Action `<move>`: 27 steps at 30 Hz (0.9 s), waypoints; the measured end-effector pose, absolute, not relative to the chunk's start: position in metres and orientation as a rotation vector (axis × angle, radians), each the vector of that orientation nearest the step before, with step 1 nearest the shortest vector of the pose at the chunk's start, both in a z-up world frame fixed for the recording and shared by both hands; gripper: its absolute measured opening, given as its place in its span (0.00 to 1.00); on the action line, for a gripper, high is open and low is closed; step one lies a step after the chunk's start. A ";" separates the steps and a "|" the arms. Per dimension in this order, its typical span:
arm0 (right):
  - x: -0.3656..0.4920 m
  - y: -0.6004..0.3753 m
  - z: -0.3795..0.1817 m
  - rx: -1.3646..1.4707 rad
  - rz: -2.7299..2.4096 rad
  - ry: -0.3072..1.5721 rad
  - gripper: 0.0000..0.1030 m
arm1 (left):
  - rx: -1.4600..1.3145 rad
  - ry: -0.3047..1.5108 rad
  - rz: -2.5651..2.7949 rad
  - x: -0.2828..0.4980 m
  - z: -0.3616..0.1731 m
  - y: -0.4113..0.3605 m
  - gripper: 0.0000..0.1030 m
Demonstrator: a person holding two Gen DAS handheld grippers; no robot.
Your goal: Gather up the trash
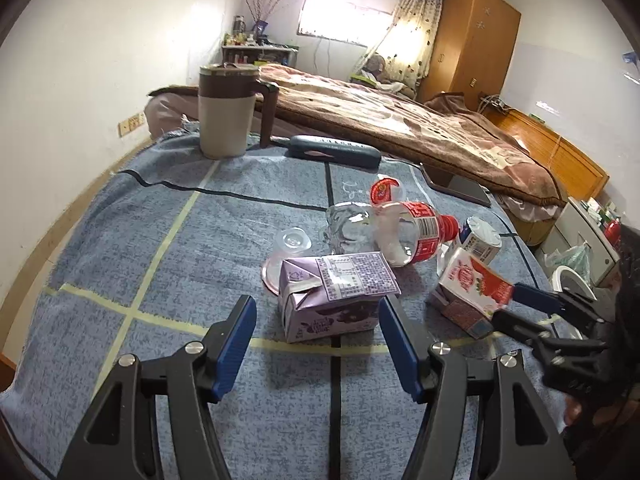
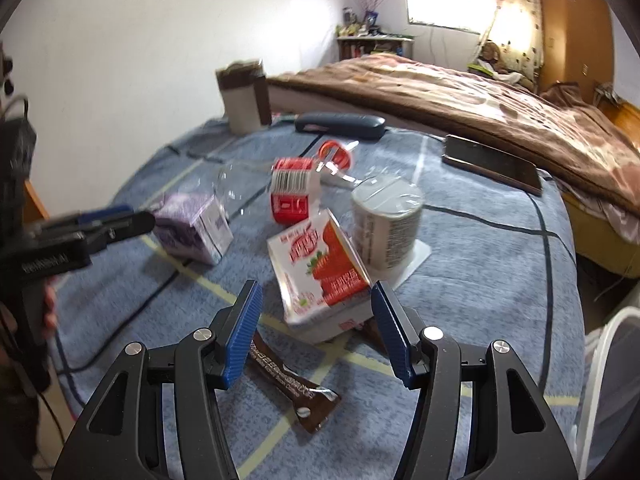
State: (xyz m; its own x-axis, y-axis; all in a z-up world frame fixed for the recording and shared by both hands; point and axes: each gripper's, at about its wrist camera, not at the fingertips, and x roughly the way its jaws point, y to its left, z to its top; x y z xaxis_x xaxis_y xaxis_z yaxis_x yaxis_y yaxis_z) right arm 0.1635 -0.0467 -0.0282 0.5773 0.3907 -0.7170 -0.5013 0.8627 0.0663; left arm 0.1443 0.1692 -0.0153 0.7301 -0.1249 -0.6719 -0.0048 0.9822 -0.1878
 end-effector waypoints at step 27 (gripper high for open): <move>0.186 -0.030 -0.044 -0.171 0.521 0.878 0.35 | -0.185 0.802 -0.277 0.150 -0.027 0.158 0.66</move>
State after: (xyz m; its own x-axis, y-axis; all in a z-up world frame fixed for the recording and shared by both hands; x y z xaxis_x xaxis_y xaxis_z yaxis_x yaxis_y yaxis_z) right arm 0.1863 -0.0296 -0.0443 0.5240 0.3637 -0.7701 -0.5012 0.8628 0.0664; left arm 0.1503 0.1581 -0.0268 0.6621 -0.3133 -0.6807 0.1742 0.9479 -0.2668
